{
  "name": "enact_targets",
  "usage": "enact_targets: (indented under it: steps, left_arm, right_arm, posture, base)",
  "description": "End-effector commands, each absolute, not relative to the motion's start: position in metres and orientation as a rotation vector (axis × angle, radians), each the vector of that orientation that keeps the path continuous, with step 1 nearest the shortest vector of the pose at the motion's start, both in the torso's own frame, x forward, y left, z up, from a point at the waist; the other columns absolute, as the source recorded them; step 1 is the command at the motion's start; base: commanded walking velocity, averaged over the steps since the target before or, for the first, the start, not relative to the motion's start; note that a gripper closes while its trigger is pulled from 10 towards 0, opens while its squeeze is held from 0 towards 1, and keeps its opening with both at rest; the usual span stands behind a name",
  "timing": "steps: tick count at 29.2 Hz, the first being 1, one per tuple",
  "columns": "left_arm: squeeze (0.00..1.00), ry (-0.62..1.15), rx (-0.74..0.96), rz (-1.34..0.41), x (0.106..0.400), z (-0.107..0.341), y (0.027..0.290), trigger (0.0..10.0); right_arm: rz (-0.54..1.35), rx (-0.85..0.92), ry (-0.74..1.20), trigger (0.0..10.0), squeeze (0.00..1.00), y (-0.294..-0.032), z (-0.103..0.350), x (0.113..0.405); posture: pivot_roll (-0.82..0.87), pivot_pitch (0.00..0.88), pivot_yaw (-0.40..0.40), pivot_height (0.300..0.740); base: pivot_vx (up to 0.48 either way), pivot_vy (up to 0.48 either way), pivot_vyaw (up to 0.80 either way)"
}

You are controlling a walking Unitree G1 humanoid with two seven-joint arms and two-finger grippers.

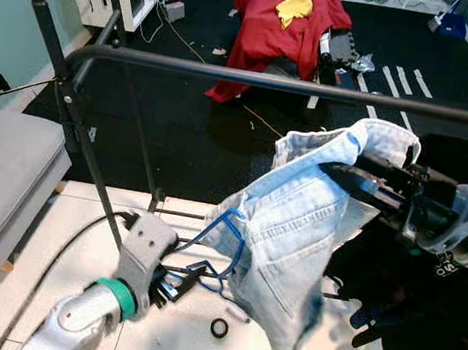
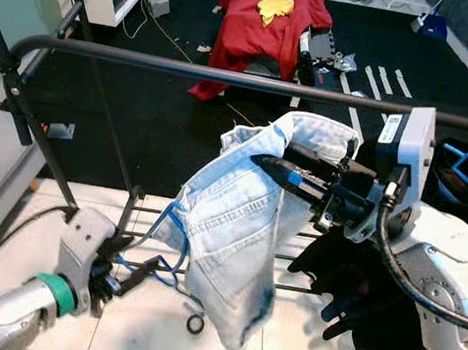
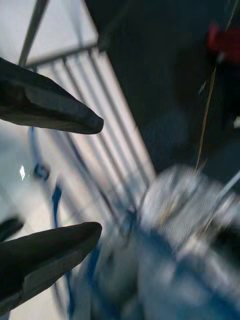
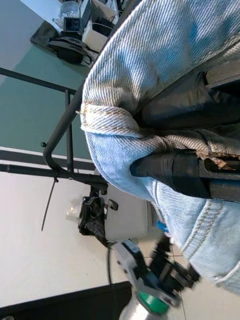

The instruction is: Hang hanger

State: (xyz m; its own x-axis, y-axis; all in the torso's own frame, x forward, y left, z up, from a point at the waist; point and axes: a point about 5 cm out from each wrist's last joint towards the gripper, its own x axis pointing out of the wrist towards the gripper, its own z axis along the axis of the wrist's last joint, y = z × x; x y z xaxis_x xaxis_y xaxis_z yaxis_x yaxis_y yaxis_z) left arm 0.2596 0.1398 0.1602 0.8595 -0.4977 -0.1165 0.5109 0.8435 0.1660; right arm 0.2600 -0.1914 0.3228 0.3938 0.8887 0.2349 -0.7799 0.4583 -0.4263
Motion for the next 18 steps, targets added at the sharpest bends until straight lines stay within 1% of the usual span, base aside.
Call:
enact_targets:
  steps: [1,4,5,6,7,8,10,11,12,18]
  left_arm:
    - [0.0,0.07,0.231,-0.501,0.257,0.157,0.148,10.0]
    - [0.0,0.078,0.219,-0.502,0.255,0.157,0.151,10.0]
    - [0.0,0.075,0.235,-0.504,0.254,0.152,0.149,4.3]
    - [0.0,0.075,0.235,-0.504,0.254,0.152,0.149,4.3]
    - [0.0,0.073,0.21,-0.512,0.253,0.15,0.143,2.0]
    - [0.0,0.07,0.176,-0.528,0.252,0.149,0.137,0.0]
    - [0.0,0.066,0.151,-0.537,0.251,0.149,0.133,0.0]
    - [0.0,0.053,0.105,-0.541,0.252,0.149,0.125,0.0]
    - [0.0,0.046,0.091,-0.534,0.253,0.149,0.123,0.0]
    - [0.0,0.028,0.041,-0.534,0.256,0.153,0.118,0.0]
  right_arm:
    - [1.084,-0.26,-0.542,0.0,0.0,-0.194,0.337,0.252]
    - [1.086,-0.251,-0.555,0.0,0.0,-0.194,0.339,0.251]
    - [1.099,-0.232,-0.572,0.0,0.0,-0.192,0.341,0.251]
    - [1.099,-0.232,-0.572,0.0,0.0,-0.192,0.341,0.251]
    - [1.107,-0.227,-0.579,0.0,0.0,-0.19,0.342,0.251]
    - [1.115,-0.219,-0.588,0.0,0.0,-0.189,0.344,0.251]
    - [1.119,-0.214,-0.592,0.0,0.0,-0.188,0.344,0.251]
    - [1.126,-0.207,-0.6,0.0,0.0,-0.188,0.346,0.25]
    - [1.128,-0.205,-0.603,0.0,0.0,-0.188,0.347,0.25]
    - [1.135,-0.197,-0.612,0.0,0.0,-0.187,0.35,0.249]
  posture:
    - [-0.14,0.188,0.069,0.74]
    - [-0.14,0.188,0.069,0.74]
    - [-0.13,0.185,0.068,0.74]
    - [-0.13,0.185,0.068,0.74]
    - [-0.13,0.184,0.067,0.74]
    - [-0.13,0.182,0.063,0.74]
    - [-0.13,0.182,0.063,0.74]
    - [-0.13,0.18,0.061,0.74]
    - [-0.13,0.18,0.061,0.74]
    - [-0.13,0.179,0.059,0.74]
  base:
    - [0.0,0.0,0.0]
    - [0.0,0.0,0.0]
    - [0.0,0.0,0.0]
    - [0.0,0.0,0.0]
    - [0.0,0.0,0.0]
    - [0.0,0.0,0.0]
    - [0.0,0.0,0.0]
    - [0.0,0.0,0.0]
    - [0.0,0.0,0.0]
    - [0.0,0.0,0.0]
